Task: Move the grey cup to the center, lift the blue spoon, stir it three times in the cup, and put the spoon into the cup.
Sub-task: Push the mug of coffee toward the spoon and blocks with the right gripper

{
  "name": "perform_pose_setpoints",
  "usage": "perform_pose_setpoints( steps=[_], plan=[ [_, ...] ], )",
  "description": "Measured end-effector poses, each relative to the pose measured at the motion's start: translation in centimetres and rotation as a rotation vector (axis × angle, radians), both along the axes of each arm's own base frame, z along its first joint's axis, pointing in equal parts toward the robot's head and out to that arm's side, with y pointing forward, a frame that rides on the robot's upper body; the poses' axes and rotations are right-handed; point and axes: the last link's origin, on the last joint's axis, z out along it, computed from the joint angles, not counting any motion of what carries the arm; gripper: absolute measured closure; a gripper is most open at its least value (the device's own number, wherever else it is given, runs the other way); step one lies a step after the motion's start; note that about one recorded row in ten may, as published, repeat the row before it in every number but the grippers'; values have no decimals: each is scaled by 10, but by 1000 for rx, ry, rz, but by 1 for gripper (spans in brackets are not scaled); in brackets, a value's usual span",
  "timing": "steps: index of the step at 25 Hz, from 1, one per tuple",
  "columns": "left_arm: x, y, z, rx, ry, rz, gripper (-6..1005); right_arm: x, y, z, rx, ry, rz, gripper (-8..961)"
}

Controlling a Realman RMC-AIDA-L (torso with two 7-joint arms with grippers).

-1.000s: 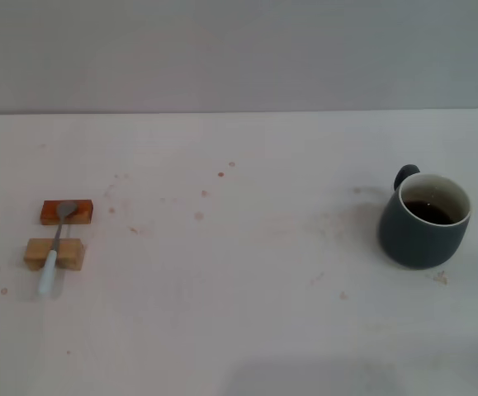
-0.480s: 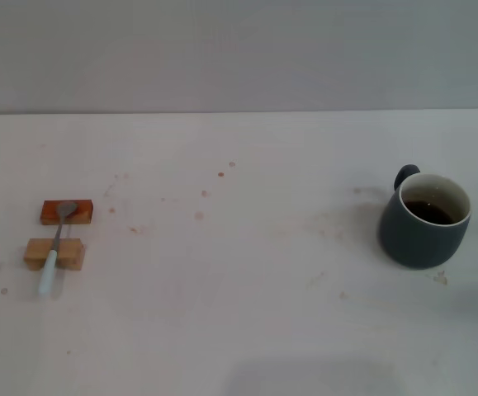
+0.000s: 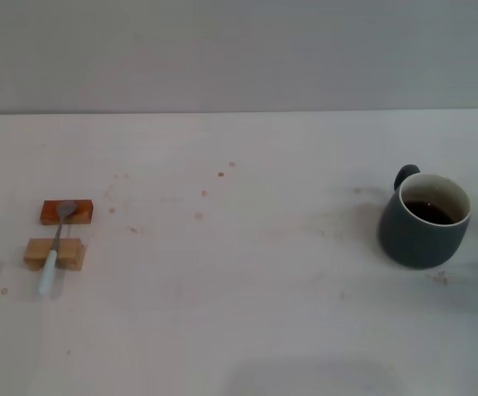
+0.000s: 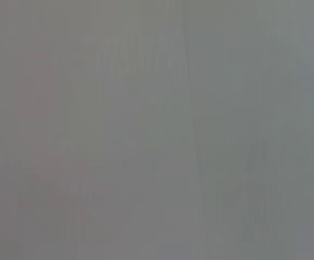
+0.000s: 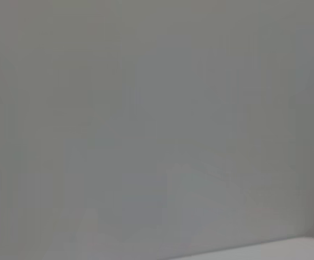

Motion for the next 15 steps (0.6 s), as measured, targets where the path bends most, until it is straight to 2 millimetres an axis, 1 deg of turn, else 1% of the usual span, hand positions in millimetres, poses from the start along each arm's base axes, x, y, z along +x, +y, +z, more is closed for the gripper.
perform_pose_setpoints(
  steps=[3, 7, 8, 10, 11, 15],
  plan=[
    [1, 1, 0, 1, -1, -6, 190, -6, 1, -8, -35, 5, 20, 955],
    [2, 2, 0, 1, -1, -7, 191, -10, 1, -14, -55, 10, 33, 955],
    [2, 2, 0, 1, -1, -8, 192, -13, 1, -19, -77, 13, 41, 955],
    [2, 2, 0, 0, -1, -8, 193, -14, 1, -21, -88, 14, 44, 954],
    [2, 2, 0, 1, -1, -8, 193, -18, 1, -27, -112, 16, 56, 954],
    [1, 1, 0, 2, -1, -7, 195, -22, 1, -32, -136, 15, 70, 954]
  ],
)
